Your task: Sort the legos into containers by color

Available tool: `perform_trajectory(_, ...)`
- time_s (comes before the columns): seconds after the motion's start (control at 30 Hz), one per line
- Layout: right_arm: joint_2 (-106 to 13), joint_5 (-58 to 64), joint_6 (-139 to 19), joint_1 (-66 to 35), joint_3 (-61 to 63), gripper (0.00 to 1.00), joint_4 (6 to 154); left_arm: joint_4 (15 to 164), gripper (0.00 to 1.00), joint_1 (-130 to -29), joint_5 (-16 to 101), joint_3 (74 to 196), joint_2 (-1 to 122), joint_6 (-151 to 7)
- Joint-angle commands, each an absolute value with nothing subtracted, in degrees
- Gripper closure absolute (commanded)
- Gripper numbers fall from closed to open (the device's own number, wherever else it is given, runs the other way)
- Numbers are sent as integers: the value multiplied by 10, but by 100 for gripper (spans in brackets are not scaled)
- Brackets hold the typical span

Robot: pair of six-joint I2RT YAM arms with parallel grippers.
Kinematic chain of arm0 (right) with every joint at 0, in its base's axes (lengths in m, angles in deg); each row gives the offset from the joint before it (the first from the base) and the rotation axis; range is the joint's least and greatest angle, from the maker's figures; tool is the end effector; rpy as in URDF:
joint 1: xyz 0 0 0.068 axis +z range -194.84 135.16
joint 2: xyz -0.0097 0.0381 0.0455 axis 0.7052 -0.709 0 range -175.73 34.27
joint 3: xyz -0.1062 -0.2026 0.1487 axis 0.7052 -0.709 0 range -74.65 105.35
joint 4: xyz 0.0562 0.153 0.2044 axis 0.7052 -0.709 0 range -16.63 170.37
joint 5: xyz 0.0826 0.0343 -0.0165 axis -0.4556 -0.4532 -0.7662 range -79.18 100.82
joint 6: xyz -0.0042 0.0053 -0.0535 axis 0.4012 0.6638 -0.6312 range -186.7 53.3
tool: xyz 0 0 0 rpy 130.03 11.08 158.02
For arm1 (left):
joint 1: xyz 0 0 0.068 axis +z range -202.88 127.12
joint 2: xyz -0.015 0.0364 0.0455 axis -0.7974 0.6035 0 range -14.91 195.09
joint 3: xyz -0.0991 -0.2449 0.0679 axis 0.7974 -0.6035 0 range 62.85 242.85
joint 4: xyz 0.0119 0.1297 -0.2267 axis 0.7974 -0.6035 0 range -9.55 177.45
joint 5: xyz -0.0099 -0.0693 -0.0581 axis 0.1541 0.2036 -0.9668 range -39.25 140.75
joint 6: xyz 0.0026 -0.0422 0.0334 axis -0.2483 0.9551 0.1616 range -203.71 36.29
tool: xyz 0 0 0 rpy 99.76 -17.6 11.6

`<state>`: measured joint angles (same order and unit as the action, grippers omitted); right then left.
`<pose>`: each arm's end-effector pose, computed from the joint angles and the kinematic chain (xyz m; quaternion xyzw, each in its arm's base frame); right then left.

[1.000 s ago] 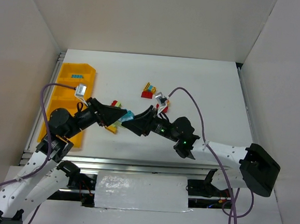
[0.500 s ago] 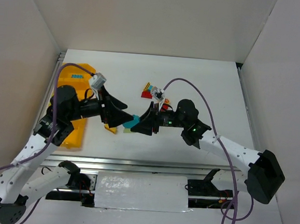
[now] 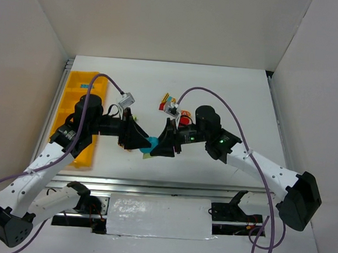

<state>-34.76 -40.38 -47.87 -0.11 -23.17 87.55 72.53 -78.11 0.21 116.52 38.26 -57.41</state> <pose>0.1736 0.2111 0.3261 -0.4249 0.6131 0.5863 0.3160 0.1690 -0.1100 0.3629 0.2549 0.7171 -0.5447 0.3524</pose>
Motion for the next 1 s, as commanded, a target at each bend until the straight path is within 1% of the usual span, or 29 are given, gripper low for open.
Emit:
perform_trajectory(0.0,-354,-397,-492,-5,-197,100,863,731,33,-785,-22,1175,380,-599)
perform_trajectory(0.03,-354,-396,-491,-4,-196,100,863,729,36,-785,-22,1175,379,-601)
perform_trajectory(0.1,-356,-394,-487,-4,-193,100,864,725,36,-786,-22,1176,382,-605)
perform_trajectory(0.13,-356,-393,-485,-4,-192,100,865,722,27,-786,-22,1177,384,-606)
perform_trajectory(0.17,-357,-394,-484,-5,-190,100,865,721,21,-787,-23,1177,390,-608)
perform_trajectory(0.23,-357,-396,-484,-5,-186,100,863,710,12,-788,-22,1179,398,-612)
perform_trajectory(0.3,-353,-404,-483,-5,-185,100,867,701,7,-788,-16,1180,401,-618)
perform_trajectory(0.37,-351,-405,-482,-5,-184,100,867,696,9,-790,-17,1180,404,-623)
perform_trajectory(0.4,-348,-405,-481,-5,-184,100,866,695,19,-791,-17,1181,403,-624)
perform_trajectory(0.43,-348,-403,-482,-5,-184,100,866,697,26,-790,-17,1181,400,-624)
perform_trajectory(0.47,-348,-405,-482,-6,-183,100,865,700,41,-791,-16,1181,398,-621)
perform_trajectory(0.57,-352,-410,-486,-6,-181,100,859,706,67,-791,-16,1184,396,-618)
perform_trajectory(0.6,-355,-411,-485,-6,-182,100,860,710,83,-791,-18,1186,398,-616)
perform_trajectory(0.63,-355,-416,-486,-6,-184,100,861,714,88,-791,-21,1186,398,-611)
perform_trajectory(0.67,-357,-418,-486,-6,-185,100,862,718,91,-791,-23,1187,398,-610)
perform_trajectory(0.7,-358,-422,-487,-7,-186,99,863,728,99,-791,-32,1187,397,-608)
perform_trajectory(0.73,-358,-434,-487,-8,-186,96,864,734,100,-791,-35,1187,395,-602)
perform_trajectory(0.8,-356,-446,-485,-10,-193,67,873,747,100,-791,-30,1187,390,-593)
perform_trajectory(0.83,-354,-452,-482,-9,-196,46,877,750,100,-790,-26,1187,388,-591)
perform_trajectory(0.87,-352,-459,-481,-10,-201,35,891,753,100,-791,-21,1187,384,-587)
perform_trajectory(0.97,-333,-462,-464,-16,-222,33,922,766,100,-791,4,1187,373,-566)
